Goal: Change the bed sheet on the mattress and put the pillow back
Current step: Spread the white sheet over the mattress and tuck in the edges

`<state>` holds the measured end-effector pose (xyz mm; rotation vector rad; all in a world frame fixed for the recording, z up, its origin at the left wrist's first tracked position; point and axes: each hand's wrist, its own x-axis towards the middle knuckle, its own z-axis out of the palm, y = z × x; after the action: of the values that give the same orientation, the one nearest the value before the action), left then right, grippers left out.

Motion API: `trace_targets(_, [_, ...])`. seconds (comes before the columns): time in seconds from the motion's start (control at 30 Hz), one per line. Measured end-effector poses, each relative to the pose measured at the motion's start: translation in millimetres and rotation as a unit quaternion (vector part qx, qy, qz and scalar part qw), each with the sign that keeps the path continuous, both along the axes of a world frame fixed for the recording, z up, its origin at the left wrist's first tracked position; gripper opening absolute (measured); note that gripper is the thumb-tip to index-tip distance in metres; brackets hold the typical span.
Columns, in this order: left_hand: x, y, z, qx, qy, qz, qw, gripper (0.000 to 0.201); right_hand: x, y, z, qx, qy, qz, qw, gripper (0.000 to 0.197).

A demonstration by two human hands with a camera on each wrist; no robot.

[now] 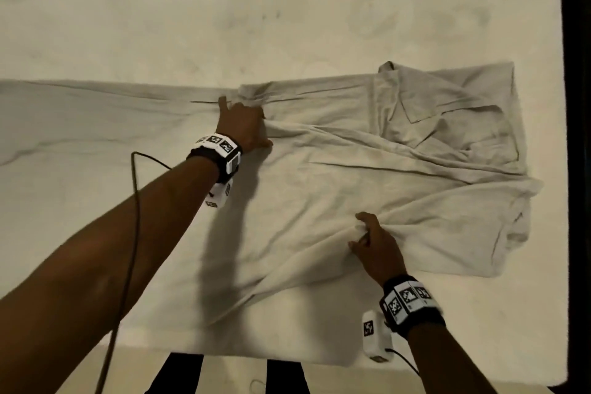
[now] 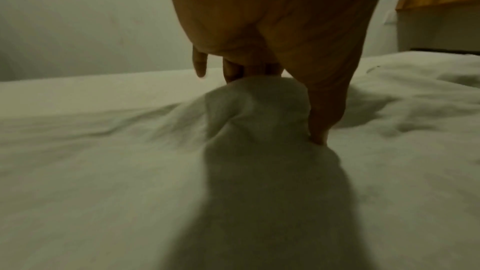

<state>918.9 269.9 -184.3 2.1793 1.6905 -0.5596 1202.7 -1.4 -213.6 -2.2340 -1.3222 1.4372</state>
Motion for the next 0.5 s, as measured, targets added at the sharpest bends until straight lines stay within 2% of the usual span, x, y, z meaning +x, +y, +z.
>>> trace_targets(0.1, [-2.0,-14.0,12.0,-0.001,-0.022,-0.072,0.997,0.048,-2.9,5.0,11.1,-0.005,-0.040,0.013,0.999,0.053])
trace_targets(0.17, [-6.6,-43.4,18.9,-0.004,-0.084,-0.089,0.992,0.044,-13.2,13.1,26.8,0.076,-0.119,0.000,0.990,0.048])
trace_targets(0.23, [-14.4,-86.0,23.2,0.003,-0.127,-0.125,0.984,0.036,-32.1,29.6,47.4,0.176,-0.175,0.037,0.968,0.058])
trace_targets(0.3, [-24.2,-135.5,17.7,-0.010,-0.168,-0.153,0.974,0.035,-53.0,47.3,59.3,0.224,-0.203,0.100,0.948,0.071])
trace_targets(0.37, [-34.1,-180.5,5.4,-0.047,-0.179,-0.150,0.971,0.042,-74.5,67.9,61.4,0.237,-0.209,0.179,0.932,0.088])
trace_targets(0.4, [-46.2,-201.3,-3.0,-0.062,-0.180,-0.139,0.972,0.042,-91.2,75.8,55.8,0.234,-0.209,0.223,0.923,0.090])
trace_targets(0.43, [-48.4,-221.2,-7.9,-0.073,-0.187,-0.128,0.971,0.040,-95.8,78.6,51.2,0.218,-0.209,0.276,0.912,0.085])
trace_targets(0.5, [-58.8,-254.7,-13.8,-0.106,-0.184,-0.107,0.971,0.045,-101.0,76.5,36.9,0.135,-0.193,0.389,0.891,0.058])
